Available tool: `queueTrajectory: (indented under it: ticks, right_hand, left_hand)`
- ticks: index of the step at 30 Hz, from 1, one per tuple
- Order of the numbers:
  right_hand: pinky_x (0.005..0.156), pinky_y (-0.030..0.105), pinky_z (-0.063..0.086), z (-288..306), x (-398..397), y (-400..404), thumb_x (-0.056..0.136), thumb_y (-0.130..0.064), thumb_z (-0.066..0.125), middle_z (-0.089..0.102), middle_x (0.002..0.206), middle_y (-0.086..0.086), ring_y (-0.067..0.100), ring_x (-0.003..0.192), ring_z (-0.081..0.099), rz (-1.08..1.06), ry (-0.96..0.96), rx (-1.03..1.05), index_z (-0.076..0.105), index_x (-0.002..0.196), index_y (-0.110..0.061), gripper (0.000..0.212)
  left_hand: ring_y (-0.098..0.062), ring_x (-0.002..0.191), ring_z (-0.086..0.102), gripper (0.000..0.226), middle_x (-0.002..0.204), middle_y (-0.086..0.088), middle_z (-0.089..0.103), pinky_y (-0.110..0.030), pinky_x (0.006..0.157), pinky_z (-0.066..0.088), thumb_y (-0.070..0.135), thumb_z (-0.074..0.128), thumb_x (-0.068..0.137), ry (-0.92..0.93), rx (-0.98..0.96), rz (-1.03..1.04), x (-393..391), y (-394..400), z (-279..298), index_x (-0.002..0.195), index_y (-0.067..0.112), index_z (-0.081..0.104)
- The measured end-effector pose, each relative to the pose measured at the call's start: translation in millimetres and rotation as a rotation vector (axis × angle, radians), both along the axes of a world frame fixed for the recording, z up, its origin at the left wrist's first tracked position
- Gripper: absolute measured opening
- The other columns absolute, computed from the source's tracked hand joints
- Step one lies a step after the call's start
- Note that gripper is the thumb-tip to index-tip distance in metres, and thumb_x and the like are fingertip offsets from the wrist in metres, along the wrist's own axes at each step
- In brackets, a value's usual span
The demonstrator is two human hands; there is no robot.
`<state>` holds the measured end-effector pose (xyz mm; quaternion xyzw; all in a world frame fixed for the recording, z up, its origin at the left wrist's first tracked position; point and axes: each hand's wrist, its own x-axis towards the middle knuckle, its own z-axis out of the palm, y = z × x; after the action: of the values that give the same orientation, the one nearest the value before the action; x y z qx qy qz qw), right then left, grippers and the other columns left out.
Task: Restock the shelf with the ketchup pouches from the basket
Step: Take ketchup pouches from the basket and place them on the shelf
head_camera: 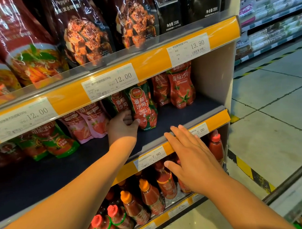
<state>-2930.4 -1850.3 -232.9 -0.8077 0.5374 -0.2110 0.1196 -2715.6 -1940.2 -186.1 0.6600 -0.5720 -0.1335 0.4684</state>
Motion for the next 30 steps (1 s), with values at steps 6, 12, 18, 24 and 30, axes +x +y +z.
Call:
queueTrajectory:
  ticks: [6,12,18,24,30]
  right_hand:
    - [0.132,0.041,-0.003,2.5,-0.2,2.0,0.104,-0.06,0.047,-0.015,0.174,-0.016,0.004,0.157,-0.026,0.005,0.01,0.008,-0.001,0.167,-0.038,0.083]
    - [0.133,0.042,-0.004,6.2,-5.9,3.5,0.103,-0.06,0.05,-0.02,0.173,-0.017,0.002,0.156,-0.027,0.044,-0.022,0.036,-0.007,0.167,-0.037,0.089]
    - [0.133,0.037,0.0,18.4,-38.2,16.7,0.103,-0.055,0.053,-0.014,0.174,-0.021,-0.002,0.158,-0.018,0.017,-0.121,-0.024,0.002,0.168,-0.036,0.084]
    - [0.122,0.028,0.034,36.5,-105.4,24.6,0.099,-0.028,0.061,0.049,0.159,-0.001,0.014,0.147,0.044,-0.339,-0.469,-0.246,0.053,0.152,-0.016,0.055]
    - [0.096,0.012,0.042,43.4,-186.7,59.0,0.095,-0.017,0.064,0.069,0.128,0.001,0.011,0.118,0.061,-0.684,-0.592,-0.386,0.067,0.131,-0.013,0.037]
  left_hand:
    - [-0.011,0.09,0.069,0.028,0.1,0.002,0.072,-0.017,0.072,0.052,0.008,0.079,0.089,-0.027,0.018,0.005,0.1,-0.4,2.8,0.116,0.01,0.071]
    - [-0.013,0.1,0.069,0.027,0.105,0.004,0.069,-0.02,0.074,0.057,0.006,0.073,0.092,0.125,-0.063,-0.02,-0.1,27.2,19.0,0.114,0.02,0.066]
    - [-0.01,0.098,0.068,0.013,0.1,0.01,0.07,-0.026,0.084,0.054,0.015,0.065,0.101,0.1,-0.128,-0.23,-48.3,134.5,18.6,0.102,0.028,0.069]
    - [-0.008,0.091,0.066,0.01,0.101,0.01,0.069,-0.035,0.08,0.052,0.037,0.055,0.106,-0.03,0.121,-0.663,-145.5,157.1,-21.4,0.112,0.035,0.063]
    - [-0.023,0.139,0.044,0.074,0.148,-0.004,0.047,-0.044,0.113,0.04,0.064,0.037,0.1,-0.429,0.224,-0.915,-246.0,155.5,-61.9,0.159,0.02,0.027]
